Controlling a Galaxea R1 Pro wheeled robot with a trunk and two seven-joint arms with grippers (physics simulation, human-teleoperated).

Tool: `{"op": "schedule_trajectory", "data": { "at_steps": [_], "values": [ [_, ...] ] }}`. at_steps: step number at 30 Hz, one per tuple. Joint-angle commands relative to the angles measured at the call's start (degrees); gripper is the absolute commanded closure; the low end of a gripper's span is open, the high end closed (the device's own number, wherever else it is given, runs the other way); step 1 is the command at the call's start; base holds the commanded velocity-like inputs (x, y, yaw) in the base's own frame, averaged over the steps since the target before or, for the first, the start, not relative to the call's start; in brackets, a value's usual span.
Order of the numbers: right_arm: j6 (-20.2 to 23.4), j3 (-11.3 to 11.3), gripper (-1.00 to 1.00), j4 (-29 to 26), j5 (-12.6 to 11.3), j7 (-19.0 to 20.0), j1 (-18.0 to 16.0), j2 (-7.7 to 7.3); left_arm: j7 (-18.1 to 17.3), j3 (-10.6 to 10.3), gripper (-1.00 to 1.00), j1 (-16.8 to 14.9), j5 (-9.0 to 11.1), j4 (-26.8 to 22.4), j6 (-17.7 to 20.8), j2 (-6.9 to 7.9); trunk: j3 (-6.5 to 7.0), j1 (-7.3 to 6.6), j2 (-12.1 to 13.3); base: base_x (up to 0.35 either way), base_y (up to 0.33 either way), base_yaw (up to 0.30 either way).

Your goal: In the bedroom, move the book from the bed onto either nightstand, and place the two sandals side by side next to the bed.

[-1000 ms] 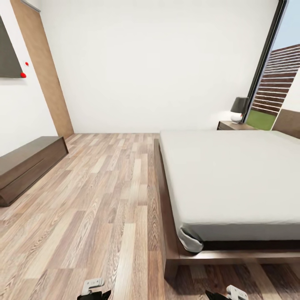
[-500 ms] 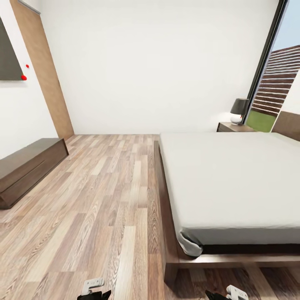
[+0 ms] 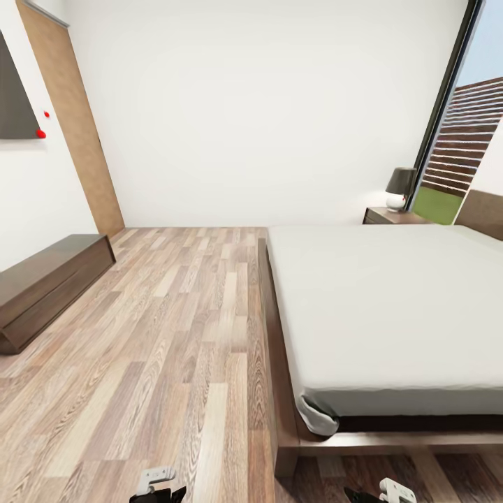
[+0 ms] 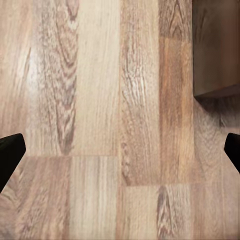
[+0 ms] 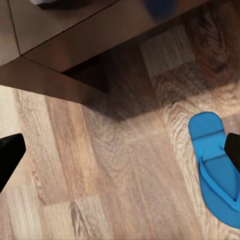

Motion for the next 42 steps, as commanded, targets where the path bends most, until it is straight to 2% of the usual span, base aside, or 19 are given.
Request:
{"op": "schedule_trajectory", "data": {
  "at_steps": [1, 42],
  "values": [
    [-0.1, 0.2, -1.00, 0.1, -0.5, 0.2, 0.0, -0.03, -0.2, 0.5, -1.00, 0.0, -0.6, 0.1, -0.3, 0.00, 0.13, -0.23, 0.4, 0.000, 0.000, 0.000],
    [-0.1, 0.2, -1.00, 0.1, -0.6, 0.2, 0.0, -0.03, -0.2, 0.4, -1.00, 0.0, -0.6, 0.1, -0.3, 0.00, 7.49, -9.24, 16.8, 0.000, 0.000, 0.000]
  ]
}}
